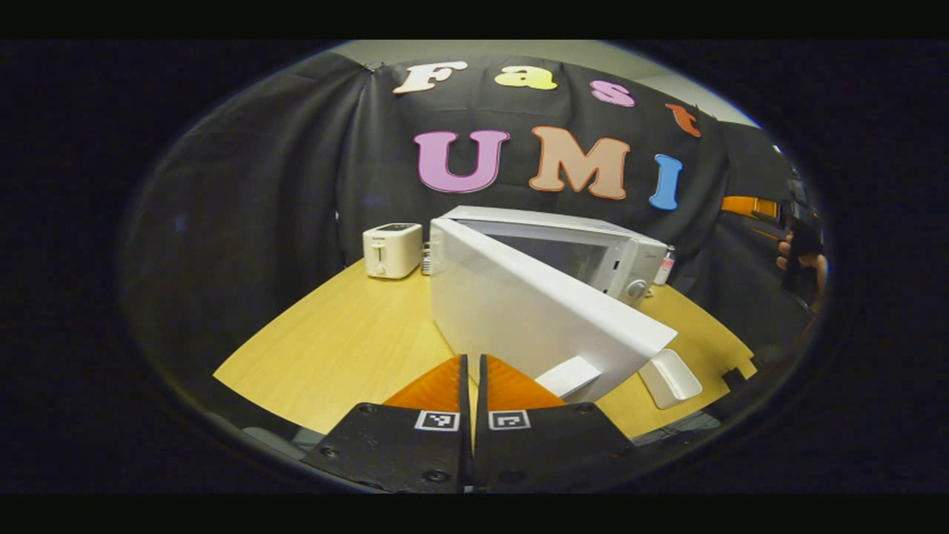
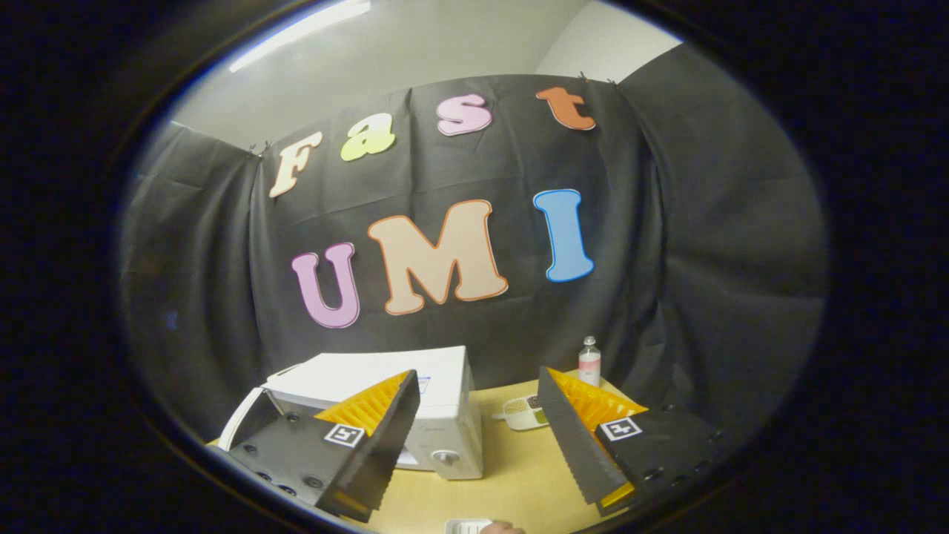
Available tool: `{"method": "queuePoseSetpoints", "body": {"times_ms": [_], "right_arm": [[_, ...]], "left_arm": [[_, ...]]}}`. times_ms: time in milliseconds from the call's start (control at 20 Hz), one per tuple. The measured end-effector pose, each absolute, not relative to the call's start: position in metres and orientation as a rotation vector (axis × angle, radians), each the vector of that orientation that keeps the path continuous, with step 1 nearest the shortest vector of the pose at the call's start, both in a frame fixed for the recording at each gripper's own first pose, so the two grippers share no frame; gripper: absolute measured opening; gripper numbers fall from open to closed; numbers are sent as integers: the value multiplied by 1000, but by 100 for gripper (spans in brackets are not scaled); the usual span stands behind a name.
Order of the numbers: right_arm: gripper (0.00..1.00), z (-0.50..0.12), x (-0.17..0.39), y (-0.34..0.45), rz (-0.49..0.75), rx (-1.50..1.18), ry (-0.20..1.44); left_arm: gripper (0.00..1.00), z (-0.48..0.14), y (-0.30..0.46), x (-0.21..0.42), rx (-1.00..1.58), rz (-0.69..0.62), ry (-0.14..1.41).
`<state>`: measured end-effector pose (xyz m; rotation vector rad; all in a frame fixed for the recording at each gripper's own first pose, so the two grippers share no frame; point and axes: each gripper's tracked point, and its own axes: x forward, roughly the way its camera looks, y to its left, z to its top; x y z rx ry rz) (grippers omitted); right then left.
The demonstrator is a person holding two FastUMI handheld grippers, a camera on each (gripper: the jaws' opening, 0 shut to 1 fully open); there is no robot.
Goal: Open the microwave oven with the left hand, put the food in, and close the microwave oven.
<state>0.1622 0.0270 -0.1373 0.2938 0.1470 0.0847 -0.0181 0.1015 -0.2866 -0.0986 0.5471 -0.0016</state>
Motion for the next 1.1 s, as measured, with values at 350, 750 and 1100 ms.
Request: {"method": "queuePoseSetpoints", "body": {"times_ms": [350, 750, 1100], "right_arm": [[91, -131, 161, 5, 41, 279, 126], [91, -131, 155, -18, -7, 262, 114], [91, -123, 149, -35, -19, 251, 110]], "left_arm": [[0, -288, 60, 13, -74, -73, 529], [0, -292, 20, 49, -81, -116, 522], [0, -305, -31, 76, -7, -236, 517]]}}
